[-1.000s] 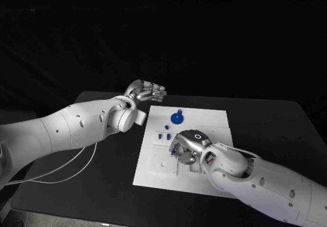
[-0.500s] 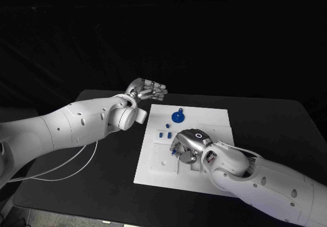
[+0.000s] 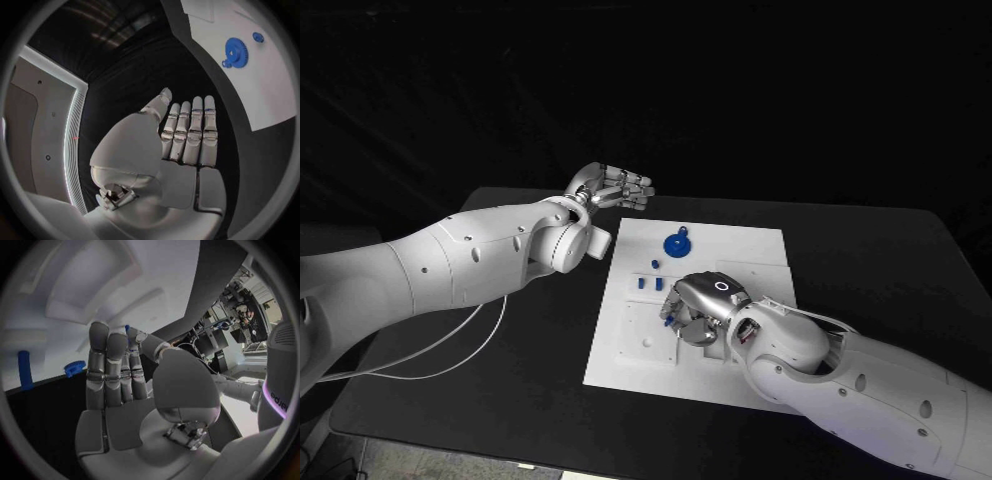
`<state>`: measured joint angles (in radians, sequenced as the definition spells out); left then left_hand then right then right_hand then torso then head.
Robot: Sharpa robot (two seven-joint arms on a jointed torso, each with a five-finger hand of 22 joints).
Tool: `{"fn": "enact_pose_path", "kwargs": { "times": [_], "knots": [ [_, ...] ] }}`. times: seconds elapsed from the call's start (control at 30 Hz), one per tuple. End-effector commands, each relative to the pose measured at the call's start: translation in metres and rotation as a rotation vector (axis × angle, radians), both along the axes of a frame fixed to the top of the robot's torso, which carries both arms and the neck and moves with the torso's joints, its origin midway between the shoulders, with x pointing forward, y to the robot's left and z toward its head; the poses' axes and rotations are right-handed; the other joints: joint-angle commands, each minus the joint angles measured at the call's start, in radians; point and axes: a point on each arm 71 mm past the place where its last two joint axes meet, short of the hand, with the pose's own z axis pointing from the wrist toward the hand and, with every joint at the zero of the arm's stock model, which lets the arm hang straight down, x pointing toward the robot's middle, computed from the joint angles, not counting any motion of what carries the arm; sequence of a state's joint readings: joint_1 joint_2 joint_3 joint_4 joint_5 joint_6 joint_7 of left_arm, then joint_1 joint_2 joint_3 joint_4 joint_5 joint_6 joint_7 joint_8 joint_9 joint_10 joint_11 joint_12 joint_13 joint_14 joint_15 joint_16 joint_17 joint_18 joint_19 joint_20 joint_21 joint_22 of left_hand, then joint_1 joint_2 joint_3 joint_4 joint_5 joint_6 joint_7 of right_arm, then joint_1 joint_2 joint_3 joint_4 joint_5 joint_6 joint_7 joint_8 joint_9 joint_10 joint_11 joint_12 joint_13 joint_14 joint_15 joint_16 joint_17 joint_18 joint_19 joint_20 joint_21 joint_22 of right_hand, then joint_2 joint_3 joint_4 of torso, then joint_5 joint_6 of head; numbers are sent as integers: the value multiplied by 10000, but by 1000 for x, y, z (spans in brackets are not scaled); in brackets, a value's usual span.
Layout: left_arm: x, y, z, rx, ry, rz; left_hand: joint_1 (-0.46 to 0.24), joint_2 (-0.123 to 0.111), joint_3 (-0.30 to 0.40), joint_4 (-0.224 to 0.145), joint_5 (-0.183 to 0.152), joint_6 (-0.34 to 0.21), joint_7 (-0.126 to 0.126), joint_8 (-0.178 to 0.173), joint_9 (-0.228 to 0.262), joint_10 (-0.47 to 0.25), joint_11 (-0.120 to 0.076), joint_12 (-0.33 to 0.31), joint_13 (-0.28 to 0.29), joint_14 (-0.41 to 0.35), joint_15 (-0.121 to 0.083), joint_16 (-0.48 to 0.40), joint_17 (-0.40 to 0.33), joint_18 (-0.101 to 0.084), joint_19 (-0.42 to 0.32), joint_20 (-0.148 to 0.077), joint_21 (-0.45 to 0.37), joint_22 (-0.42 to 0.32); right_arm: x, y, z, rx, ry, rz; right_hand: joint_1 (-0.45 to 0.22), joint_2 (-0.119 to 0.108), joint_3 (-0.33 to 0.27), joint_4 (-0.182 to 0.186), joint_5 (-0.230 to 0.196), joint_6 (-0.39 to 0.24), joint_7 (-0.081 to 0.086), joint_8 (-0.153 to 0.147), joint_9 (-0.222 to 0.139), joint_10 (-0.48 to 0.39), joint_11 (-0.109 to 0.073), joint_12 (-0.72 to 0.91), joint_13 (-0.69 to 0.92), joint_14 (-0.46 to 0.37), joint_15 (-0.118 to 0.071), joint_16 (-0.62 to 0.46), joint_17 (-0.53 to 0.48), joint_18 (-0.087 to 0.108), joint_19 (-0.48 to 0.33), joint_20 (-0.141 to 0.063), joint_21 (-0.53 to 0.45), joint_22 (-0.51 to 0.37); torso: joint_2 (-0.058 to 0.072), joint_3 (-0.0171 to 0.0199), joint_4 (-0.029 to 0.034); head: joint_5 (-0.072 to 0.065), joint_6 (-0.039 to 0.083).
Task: Assemble the parts on the task board
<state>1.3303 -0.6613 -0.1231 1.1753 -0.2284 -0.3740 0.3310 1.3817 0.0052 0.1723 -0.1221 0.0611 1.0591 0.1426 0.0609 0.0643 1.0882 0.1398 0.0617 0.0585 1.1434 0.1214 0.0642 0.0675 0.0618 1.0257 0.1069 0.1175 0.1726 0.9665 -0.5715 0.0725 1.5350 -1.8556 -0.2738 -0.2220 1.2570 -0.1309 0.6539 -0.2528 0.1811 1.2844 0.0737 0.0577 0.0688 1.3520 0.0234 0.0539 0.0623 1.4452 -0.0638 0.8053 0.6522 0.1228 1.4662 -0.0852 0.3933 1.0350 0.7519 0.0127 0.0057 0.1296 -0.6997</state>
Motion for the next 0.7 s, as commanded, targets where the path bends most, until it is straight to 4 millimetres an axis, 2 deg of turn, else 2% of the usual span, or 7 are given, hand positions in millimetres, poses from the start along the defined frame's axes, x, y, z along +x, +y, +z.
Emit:
{"fn": "enact_pose_path", "kwargs": {
  "times": [0.03,0.7],
  "knots": [
    [0,0,1,-69,-19,-33,46,-3,16,55,-7,15,-46,15,1,-60,-5,-28,1,15,19,-17,11,94,-54,0,35,-6,-1,1,-1,-135,12,64,1,99,-23,-53,47,78,-4,61,16,65,13,70,9,17,-54,4,-8,150,338,-60,-29,9,-4,-5,0,1,-17],
    [1,-1,1,-69,-5,-54,46,-3,16,55,-7,15,-46,15,1,-60,-5,-28,1,15,19,-17,11,94,-54,0,35,-6,-2,3,-6,-629,139,76,-8,111,-32,-58,27,69,1,60,16,55,16,70,9,11,-51,-2,-18,153,338,-55,-55,33,-4,-17,-11,-32,-80]
  ]
}}
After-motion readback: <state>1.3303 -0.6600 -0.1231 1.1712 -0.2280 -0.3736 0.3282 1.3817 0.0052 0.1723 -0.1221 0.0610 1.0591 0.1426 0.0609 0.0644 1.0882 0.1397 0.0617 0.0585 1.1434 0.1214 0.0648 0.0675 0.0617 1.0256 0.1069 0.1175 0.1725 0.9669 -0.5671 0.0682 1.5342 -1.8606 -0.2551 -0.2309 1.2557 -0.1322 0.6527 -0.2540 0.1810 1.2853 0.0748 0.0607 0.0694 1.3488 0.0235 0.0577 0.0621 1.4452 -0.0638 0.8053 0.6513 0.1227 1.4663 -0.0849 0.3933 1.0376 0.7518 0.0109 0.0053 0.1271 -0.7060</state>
